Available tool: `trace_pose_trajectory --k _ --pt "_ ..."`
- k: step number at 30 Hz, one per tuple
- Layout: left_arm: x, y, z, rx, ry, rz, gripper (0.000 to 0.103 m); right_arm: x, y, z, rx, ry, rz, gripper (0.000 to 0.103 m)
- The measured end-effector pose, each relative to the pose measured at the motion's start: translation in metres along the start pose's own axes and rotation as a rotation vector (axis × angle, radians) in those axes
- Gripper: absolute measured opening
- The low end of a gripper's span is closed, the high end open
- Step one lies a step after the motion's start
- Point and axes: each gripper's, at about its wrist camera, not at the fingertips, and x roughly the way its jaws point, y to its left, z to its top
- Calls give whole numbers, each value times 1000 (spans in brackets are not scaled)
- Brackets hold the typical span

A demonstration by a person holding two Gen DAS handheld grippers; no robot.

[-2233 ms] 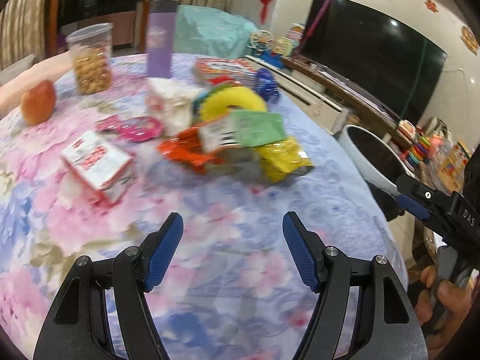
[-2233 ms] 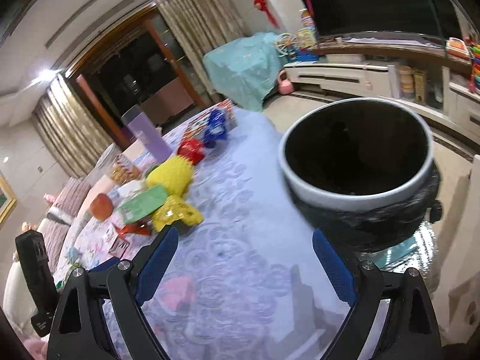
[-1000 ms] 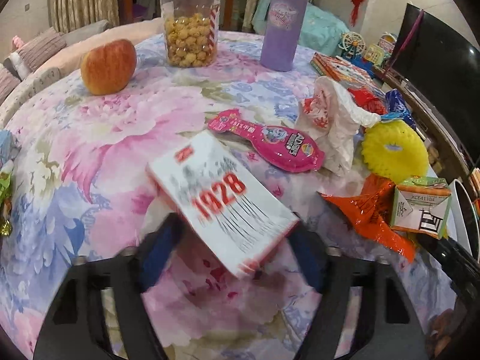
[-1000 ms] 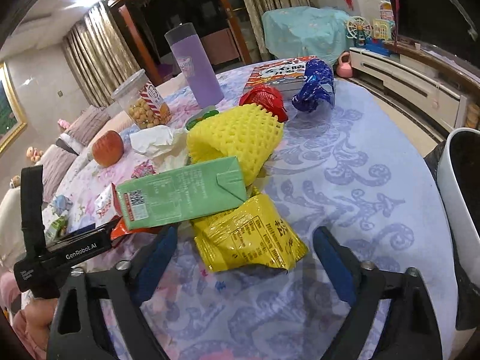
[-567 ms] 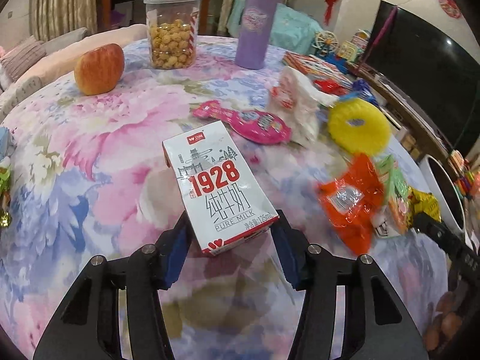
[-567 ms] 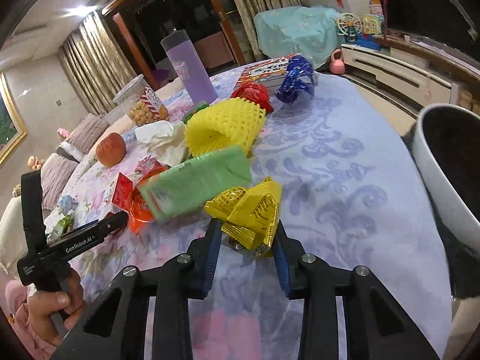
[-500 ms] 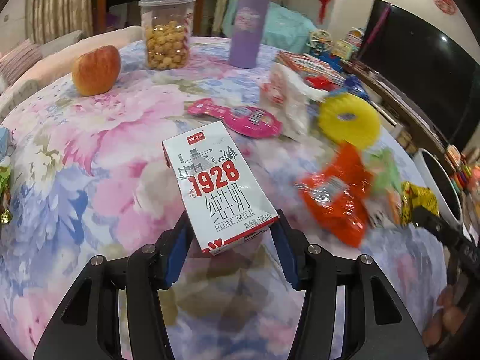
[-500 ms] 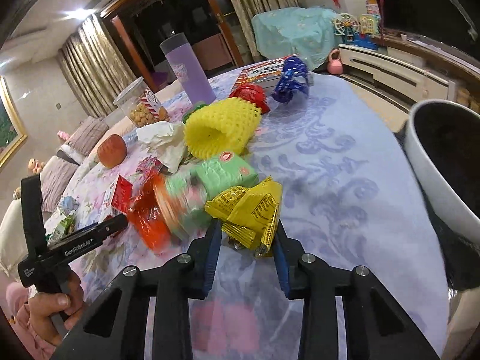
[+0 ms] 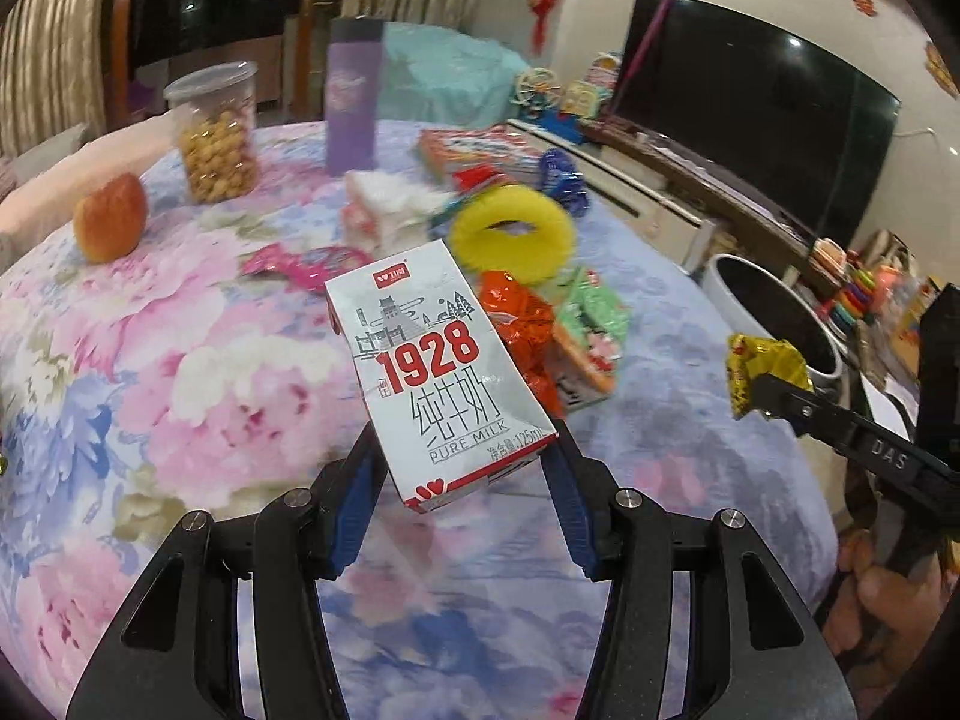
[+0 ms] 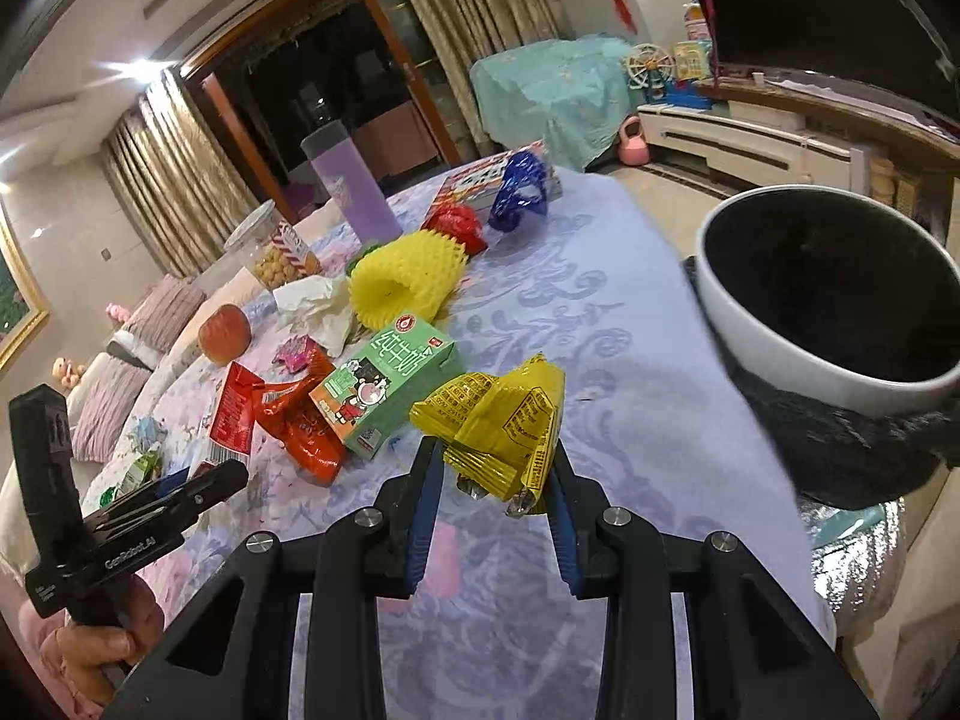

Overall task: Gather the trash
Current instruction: 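Carry the carton and packet over the trash bin and open both tools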

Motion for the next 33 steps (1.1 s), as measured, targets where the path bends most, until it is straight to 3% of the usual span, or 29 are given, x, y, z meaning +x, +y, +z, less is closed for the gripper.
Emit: trace_pose_trajectory --k 13,33 --pt "-10 -62 0 127 -21 -108 52 -34 -20 -2 42 -65 -27 34" --pt "19 -150 11 294 0 -230 52 -69 -73 4 111 -127 -105 34"
